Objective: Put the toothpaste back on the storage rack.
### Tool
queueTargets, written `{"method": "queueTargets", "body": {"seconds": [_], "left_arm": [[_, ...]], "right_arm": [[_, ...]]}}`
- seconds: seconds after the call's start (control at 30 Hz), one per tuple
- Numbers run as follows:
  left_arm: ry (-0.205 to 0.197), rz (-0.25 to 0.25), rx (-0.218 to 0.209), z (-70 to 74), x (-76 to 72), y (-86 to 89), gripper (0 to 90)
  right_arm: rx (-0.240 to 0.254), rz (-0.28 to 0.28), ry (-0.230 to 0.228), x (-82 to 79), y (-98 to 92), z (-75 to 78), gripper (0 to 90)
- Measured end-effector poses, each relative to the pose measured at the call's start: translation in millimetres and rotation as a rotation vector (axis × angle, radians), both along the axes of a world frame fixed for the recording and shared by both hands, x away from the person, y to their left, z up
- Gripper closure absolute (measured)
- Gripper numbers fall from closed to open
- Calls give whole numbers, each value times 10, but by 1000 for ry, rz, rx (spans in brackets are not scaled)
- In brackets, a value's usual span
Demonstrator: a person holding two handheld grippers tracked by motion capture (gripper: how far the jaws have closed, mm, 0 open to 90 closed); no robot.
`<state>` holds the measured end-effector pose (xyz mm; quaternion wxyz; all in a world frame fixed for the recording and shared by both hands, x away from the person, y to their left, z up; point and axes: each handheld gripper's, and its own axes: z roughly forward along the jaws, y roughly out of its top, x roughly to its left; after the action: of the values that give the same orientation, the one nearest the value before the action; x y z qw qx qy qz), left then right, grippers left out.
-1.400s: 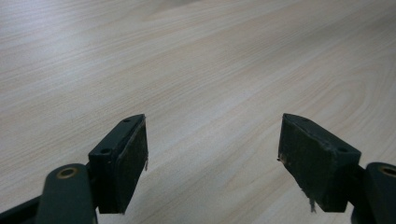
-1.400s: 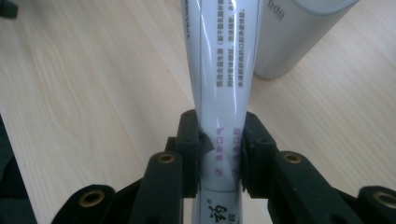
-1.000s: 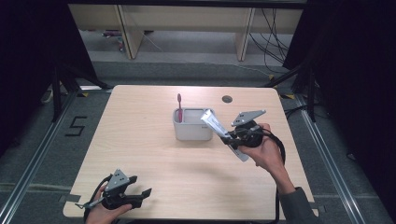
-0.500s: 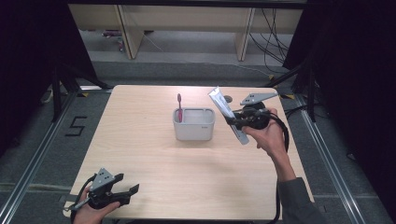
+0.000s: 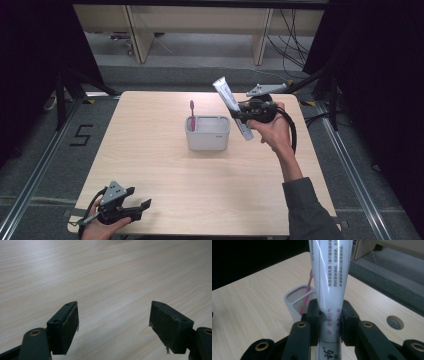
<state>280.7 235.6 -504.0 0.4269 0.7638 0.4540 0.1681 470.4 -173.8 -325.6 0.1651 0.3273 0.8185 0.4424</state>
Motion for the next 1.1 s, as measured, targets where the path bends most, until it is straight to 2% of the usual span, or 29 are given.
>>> {"method": "queueTargets", "body": {"seconds": [0.1,0.13,0.2,0.23,0.3,0.33,0.37,0.47,0.5,0.53,0.57,0.6,0.7,0.73,0.8,0.83,0.87,0.9,0.93,1.0,1.1], "left_arm": [[-2,-3,-1,0,2,-6,231],[-2,-5,0,1,1,-5,231],[-3,-5,1,1,1,-6,231],[-5,-6,1,-2,4,-7,231],[0,-8,20,2,1,-4,231],[-4,-8,10,-2,-2,-11,231],[-3,-13,17,1,-3,-8,231],[-3,-13,8,-4,0,-23,230],[2,-22,21,-3,0,-16,230],[2,-19,17,-6,-1,-23,231],[-1,-22,14,-11,1,-25,230],[0,-24,19,-11,2,-24,230],[2,-24,19,-15,-1,-27,230],[2,-26,20,-14,0,-26,230],[4,-26,19,-13,0,-27,230],[5,-26,18,-15,-2,-28,230],[5,-28,20,-16,-4,-27,230],[4,-26,15,-18,-4,-31,229],[4,-27,14,-16,0,-31,230],[6,-23,23,-13,-3,-34,230],[7,-28,25,-15,-6,-34,230]], "right_arm": [[-1,12,-17,64,74,28,737],[12,6,-7,75,103,32,737],[19,5,-29,108,140,32,737],[28,1,-23,119,171,31,736],[33,0,-21,156,206,37,737],[38,-1,-22,175,228,37,736],[37,2,-41,206,243,38,736],[50,-6,-37,252,325,33,736],[62,-3,-37,270,361,24,737],[56,1,-52,298,386,19,736],[69,-7,-40,299,413,11,737],[76,-2,-55,325,440,-5,736],[77,-8,-37,348,527,-51,736],[80,-10,-50,365,558,-76,736],[88,-13,-34,386,608,-113,736],[91,0,-50,412,623,-132,736],[88,-7,-44,419,639,-143,736],[87,-13,-57,433,655,-159,736],[95,-12,-36,436,674,-168,736],[98,-13,-55,457,694,-198,736],[110,-25,-47,473,734,-238,736]]}}
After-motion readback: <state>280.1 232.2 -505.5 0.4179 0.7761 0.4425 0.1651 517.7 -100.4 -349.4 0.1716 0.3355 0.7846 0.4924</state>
